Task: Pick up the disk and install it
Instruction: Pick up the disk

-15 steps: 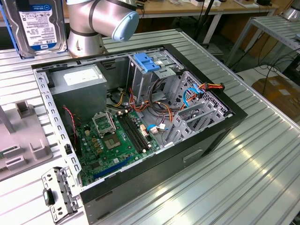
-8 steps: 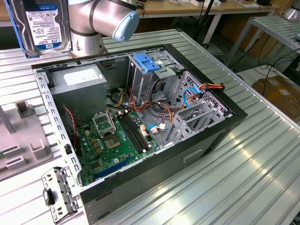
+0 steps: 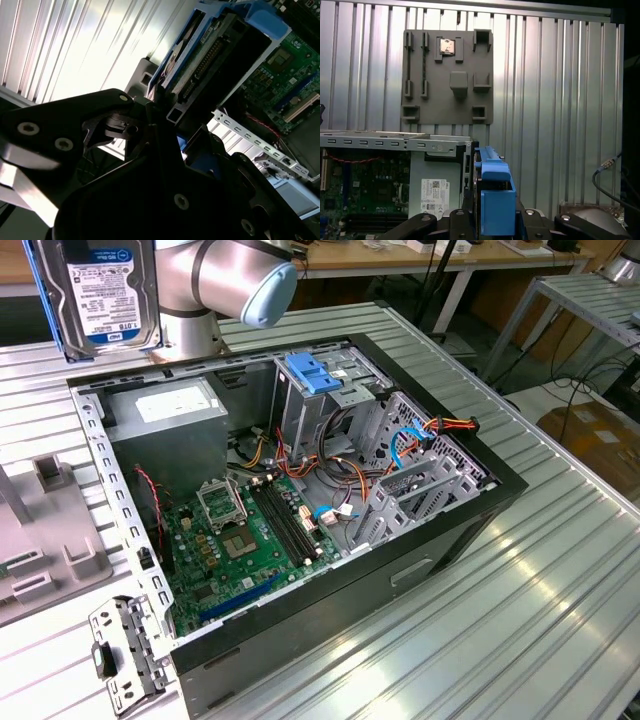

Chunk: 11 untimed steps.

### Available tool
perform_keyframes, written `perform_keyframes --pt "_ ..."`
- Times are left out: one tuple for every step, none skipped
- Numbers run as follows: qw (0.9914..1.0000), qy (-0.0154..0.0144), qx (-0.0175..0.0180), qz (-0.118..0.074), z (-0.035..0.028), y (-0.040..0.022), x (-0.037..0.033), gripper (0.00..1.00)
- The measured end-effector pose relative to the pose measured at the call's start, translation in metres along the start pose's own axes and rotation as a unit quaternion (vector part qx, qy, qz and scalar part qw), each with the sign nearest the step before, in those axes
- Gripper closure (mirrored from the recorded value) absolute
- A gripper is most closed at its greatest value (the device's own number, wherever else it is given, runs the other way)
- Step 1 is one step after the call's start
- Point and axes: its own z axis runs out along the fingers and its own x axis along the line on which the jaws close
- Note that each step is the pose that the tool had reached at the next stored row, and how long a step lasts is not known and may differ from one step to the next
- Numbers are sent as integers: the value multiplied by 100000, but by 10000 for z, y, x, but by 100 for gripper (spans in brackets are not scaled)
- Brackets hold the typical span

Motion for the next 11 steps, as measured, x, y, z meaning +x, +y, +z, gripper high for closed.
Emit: perform_keyframes --pt "100000 -1 -2 -1 -1 -12 0 63" --pt "100000 0 -2 -1 -1 -28 1 63" --pt "100000 2 -1 2 -2 -40 1 63" --pt "100000 -1 0 1 -2 -56 2 63" --pt "100000 -1 0 -2 -3 -70 2 63" --pt "100000 0 -1 -3 -4 -86 3 63" --pt "100000 -2 -1 1 -4 -99 3 63" --pt "100000 -2 2 2 -4 -115 4 63" --pt "100000 -2 1 1 -5 -128 4 63" --pt "100000 -2 -1 -3 -6 -161 6 63" --pt "100000 5 1 -3 -7 -177 6 63"
